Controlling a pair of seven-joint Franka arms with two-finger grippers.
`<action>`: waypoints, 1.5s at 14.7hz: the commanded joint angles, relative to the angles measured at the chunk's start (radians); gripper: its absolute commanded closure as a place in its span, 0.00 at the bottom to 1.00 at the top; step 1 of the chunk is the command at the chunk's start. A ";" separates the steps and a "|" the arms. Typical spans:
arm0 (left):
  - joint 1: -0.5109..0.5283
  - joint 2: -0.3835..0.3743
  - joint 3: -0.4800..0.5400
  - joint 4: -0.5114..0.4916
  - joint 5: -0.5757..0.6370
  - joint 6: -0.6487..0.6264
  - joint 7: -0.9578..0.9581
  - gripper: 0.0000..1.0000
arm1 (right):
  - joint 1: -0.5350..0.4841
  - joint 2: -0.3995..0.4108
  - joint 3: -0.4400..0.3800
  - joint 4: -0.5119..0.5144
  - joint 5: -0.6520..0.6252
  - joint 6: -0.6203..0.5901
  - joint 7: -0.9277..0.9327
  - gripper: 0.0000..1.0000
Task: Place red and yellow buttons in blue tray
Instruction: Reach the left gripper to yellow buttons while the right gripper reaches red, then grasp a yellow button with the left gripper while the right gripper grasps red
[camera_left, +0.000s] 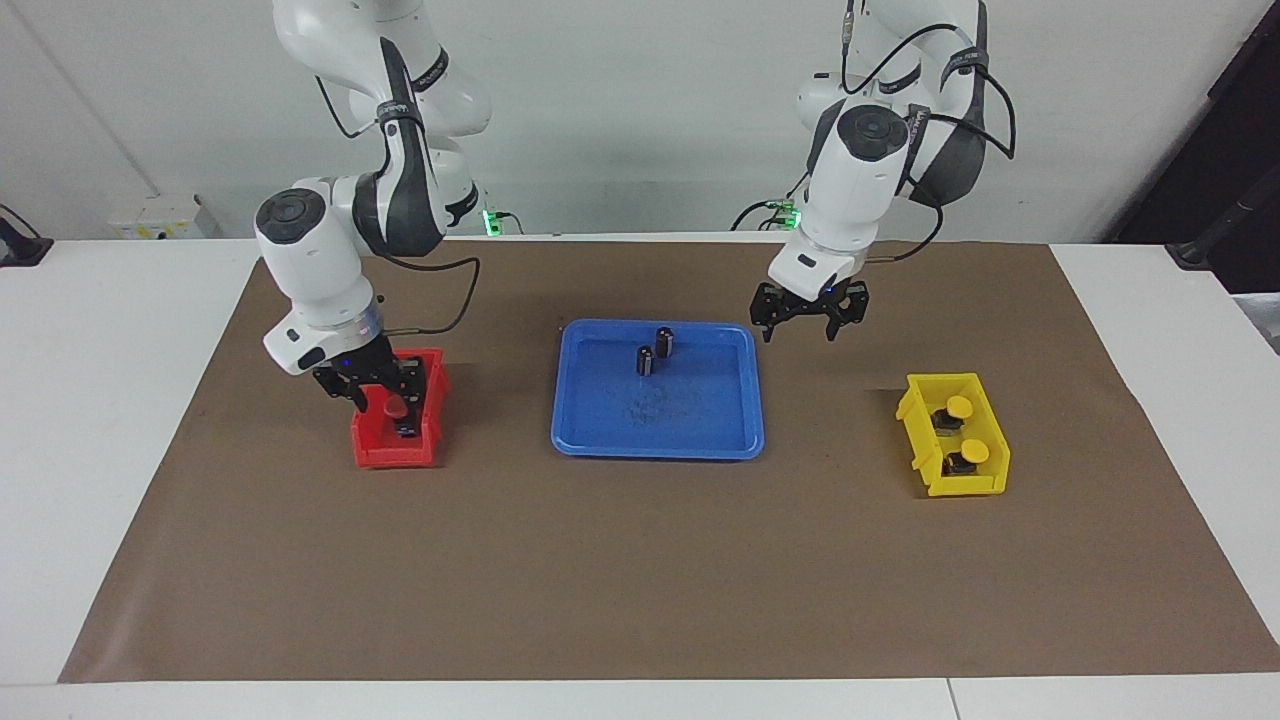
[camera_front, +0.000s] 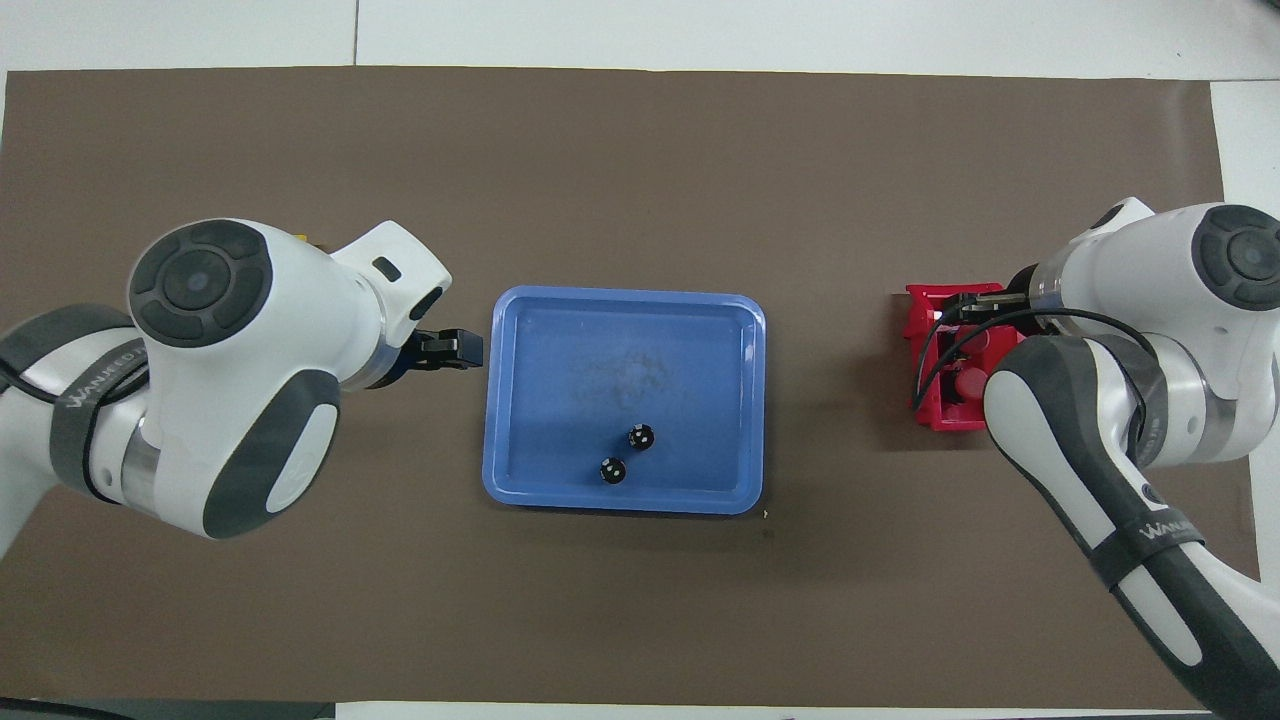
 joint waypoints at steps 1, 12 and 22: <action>0.142 0.045 0.007 0.071 -0.004 0.024 0.185 0.01 | -0.012 -0.004 0.007 -0.024 0.012 0.020 0.008 0.32; 0.366 0.289 0.010 0.180 0.002 0.279 0.359 0.25 | -0.012 0.025 0.007 -0.054 0.010 0.084 0.006 0.33; 0.403 0.295 0.011 0.108 0.012 0.351 0.376 0.25 | -0.018 0.020 0.007 -0.067 0.010 0.075 0.000 0.63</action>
